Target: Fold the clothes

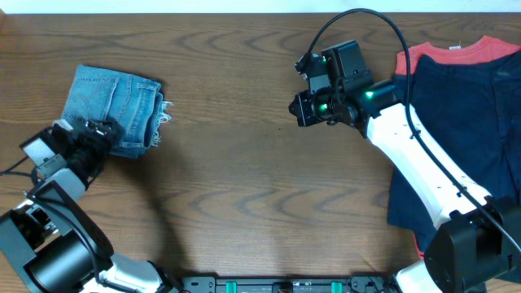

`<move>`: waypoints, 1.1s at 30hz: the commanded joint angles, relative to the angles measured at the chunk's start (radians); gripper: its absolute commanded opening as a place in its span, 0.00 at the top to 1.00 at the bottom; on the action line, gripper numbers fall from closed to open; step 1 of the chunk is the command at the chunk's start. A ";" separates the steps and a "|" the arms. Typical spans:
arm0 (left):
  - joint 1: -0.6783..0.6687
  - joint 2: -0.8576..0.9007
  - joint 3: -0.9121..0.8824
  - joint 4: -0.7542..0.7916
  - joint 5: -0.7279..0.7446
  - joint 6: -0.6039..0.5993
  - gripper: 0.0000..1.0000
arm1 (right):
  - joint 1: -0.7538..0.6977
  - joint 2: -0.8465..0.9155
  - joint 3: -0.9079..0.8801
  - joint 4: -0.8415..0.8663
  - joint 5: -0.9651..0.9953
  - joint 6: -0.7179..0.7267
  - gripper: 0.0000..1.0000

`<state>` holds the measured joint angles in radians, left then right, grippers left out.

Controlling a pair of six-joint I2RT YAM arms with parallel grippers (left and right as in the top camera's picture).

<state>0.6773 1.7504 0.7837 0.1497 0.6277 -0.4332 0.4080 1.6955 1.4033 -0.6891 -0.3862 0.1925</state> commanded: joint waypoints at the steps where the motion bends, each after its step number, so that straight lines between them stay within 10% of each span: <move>1: 0.020 -0.059 0.051 -0.140 0.027 0.129 0.02 | -0.001 -0.004 0.003 -0.003 0.001 0.009 0.96; 16: -0.206 -0.517 0.697 -1.191 0.024 0.744 0.02 | 0.101 -0.404 0.003 -0.022 0.456 0.195 0.92; 21: -0.398 -0.675 0.756 -1.271 -0.080 0.743 0.02 | 0.108 -0.584 0.003 -0.091 0.513 0.187 0.66; 24: -0.488 -0.753 0.756 -1.316 -0.097 0.743 0.02 | 0.108 -0.665 0.003 -0.157 0.514 0.130 0.05; 33: -0.555 -0.824 0.756 -1.547 -0.241 0.728 0.02 | 0.108 -0.817 0.003 -0.303 0.517 0.095 0.01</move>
<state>0.1276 0.9161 1.5341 -1.3773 0.4534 0.2890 0.5140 0.8986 1.4033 -0.9787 0.1120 0.3099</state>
